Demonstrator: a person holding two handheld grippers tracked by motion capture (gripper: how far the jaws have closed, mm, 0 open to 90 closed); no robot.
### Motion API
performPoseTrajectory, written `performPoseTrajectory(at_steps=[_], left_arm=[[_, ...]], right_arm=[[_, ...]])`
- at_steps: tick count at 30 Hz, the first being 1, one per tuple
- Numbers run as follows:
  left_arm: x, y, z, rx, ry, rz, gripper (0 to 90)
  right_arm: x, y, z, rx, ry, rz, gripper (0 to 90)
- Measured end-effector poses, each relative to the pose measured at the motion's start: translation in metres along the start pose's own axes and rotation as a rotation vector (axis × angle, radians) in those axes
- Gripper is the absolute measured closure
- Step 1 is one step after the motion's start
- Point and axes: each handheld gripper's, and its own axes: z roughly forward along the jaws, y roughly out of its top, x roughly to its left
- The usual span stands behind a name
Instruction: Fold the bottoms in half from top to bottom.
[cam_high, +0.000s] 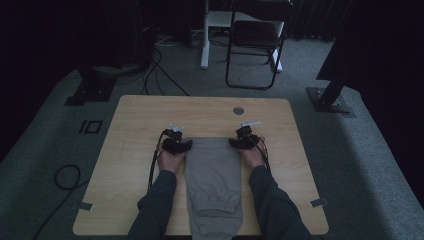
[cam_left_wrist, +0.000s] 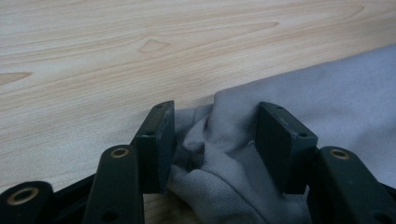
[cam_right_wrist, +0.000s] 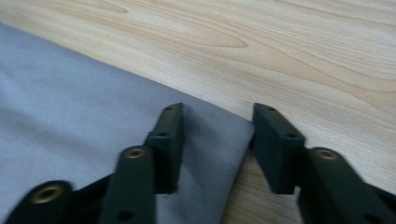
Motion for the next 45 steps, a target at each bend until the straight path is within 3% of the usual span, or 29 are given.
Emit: performPoseTrajectory(at_steps=[1, 2, 4, 7, 9, 12, 16, 19, 23, 27, 31, 33, 35, 38, 40, 43, 45], left_arm=[[0.0, 0.0, 0.0, 0.0, 0.0, 0.0, 53.0], [-0.001, 0.0, -0.001, 0.011, -0.014, 0.012, 59.8], [-0.002, 0.001, -0.002, 0.02, -0.037, 0.009, 69.4], [-0.004, 0.002, -0.003, 0.023, -0.036, 0.022, 79.9], [-0.005, 0.003, -0.005, 0.02, -0.034, 0.028, 81.8], [-0.006, 0.014, -0.017, -0.051, -0.043, 0.031, 82.2], [-0.011, 0.031, -0.038, -0.154, -0.049, 0.041, 82.1], [-0.016, 0.037, -0.055, -0.22, -0.081, 0.044, 82.0], [-0.024, 0.031, -0.079, -0.259, -0.123, 0.09, 81.7], [-0.026, 0.019, -0.108, -0.294, -0.179, 0.114, 81.5], [-0.035, -0.002, -0.131, -0.284, -0.207, 0.182, 81.2], [-0.039, -0.016, -0.136, -0.271, -0.225, 0.186, 81.1], [-0.044, -0.037, -0.136, -0.215, -0.227, 0.204, 81.0], [-0.05, -0.065, -0.126, -0.118, -0.226, 0.217, 80.9], [-0.05, -0.08, -0.117, -0.064, -0.231, 0.196, 81.0], [-0.05, -0.093, -0.103, -0.004, -0.214, 0.197, 81.0], [-0.05, -0.094, -0.097, 0.002, -0.211, 0.198, 81.1]], right_arm=[[0.0, 0.0, 0.0, 0.0, 0.0, 0.0, 60.3], [-0.002, 0.0, -0.001, 0.004, 0.004, 0.021, 69.4], [-0.003, 0.0, -0.002, 0.011, 0.024, 0.031, 77.3], [-0.002, 0.0, -0.002, 0.013, 0.048, 0.045, 84.1], [-0.003, 0.001, -0.002, 0.01, 0.046, 0.053, 85.3], [-0.004, 0.005, -0.006, -0.017, 0.038, 0.039, 85.7], [-0.008, 0.019, -0.027, -0.125, 0.044, 0.047, 85.8], [-0.007, 0.026, -0.047, -0.198, 0.054, 0.032, 85.8], [0.0, 0.019, -0.074, -0.254, 0.077, -0.028, 85.8], [0.003, -0.001, -0.105, -0.307, 0.113, -0.045, 85.8], [0.01, -0.026, -0.131, -0.323, 0.17, -0.061, 85.8], [0.017, -0.041, -0.139, -0.31, 0.185, -0.085, 85.7], [0.023, -0.059, -0.142, -0.279, 0.204, -0.098, 85.6], [0.031, -0.085, -0.135, -0.207, 0.22, -0.106, 85.4], [0.036, -0.1, -0.125, -0.146, 0.226, -0.106, 85.4], [0.039, -0.113, -0.109, -0.074, 0.222, -0.107, 85.3], [0.041, -0.114, -0.1, -0.045, 0.215, -0.106, 85.3]])
